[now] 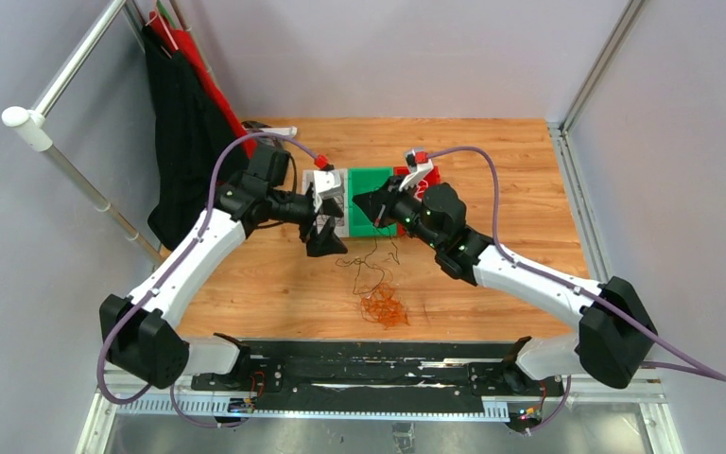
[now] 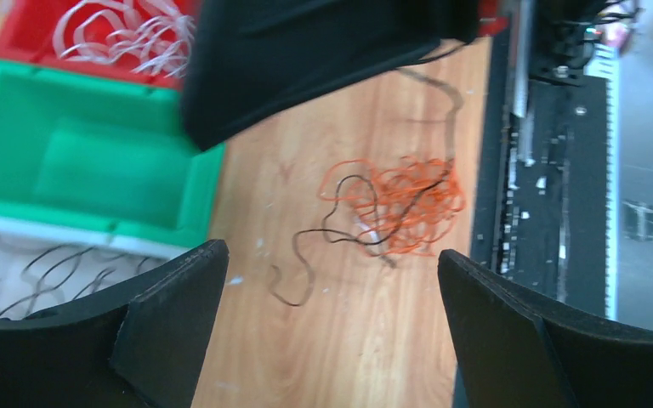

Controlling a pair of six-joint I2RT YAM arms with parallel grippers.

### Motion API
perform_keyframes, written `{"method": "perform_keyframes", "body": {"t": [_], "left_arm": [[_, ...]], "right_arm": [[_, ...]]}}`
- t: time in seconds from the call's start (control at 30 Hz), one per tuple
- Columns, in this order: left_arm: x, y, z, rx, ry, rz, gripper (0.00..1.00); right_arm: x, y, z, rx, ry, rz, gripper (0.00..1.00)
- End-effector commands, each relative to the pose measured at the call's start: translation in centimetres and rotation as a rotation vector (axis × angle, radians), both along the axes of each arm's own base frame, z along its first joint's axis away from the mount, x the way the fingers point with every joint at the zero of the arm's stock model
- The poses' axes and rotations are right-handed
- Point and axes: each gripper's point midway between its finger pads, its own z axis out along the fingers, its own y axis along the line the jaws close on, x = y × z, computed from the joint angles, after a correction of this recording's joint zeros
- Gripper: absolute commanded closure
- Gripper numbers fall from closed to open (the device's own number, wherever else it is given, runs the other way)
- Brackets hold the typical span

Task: Untangle the cables

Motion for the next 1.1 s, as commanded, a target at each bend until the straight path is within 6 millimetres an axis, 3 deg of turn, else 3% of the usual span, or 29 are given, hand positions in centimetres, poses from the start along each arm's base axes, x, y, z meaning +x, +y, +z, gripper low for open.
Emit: {"method": "perform_keyframes", "body": {"t": [0.0, 0.17, 0.37, 0.6, 0.8, 0.87, 1.07], "left_arm": [[-3.5, -2.1, -0.5, -0.023, 0.07, -0.09, 0.02], [-1.5, -3.6, -0.4, -0.075, 0.076, 0.024, 0.03], [-3.7, -4.6, 1.3, -0.176, 0.183, -0.021, 0.15], [-2.7, -5.4, 2.9, -0.261, 0.24, 0.064, 0.43], [-1.8, -5.8, 5.5, -0.32, 0.273, 0.125, 0.93], [-1.7, -5.4, 6.5, -0.318, 0.266, 0.141, 0.99], [0.4, -2.9, 10.6, -0.301, 0.111, 0.247, 0.99]], "right_arm": [[1.8, 0.4, 1.9, 0.07, 0.06, -0.064, 0.99], [2.1, 1.6, 4.2, 0.13, 0.069, -0.06, 0.99], [2.2, 1.9, 5.4, 0.158, 0.077, -0.089, 0.99], [3.2, 0.7, 6.7, 0.201, 0.101, -0.181, 0.99], [1.9, -0.4, 7.8, 0.185, 0.105, -0.174, 0.99], [1.5, -0.7, 7.9, 0.171, 0.1, -0.164, 0.99], [0.2, -0.4, 6.6, 0.093, 0.148, -0.085, 0.99]]}}
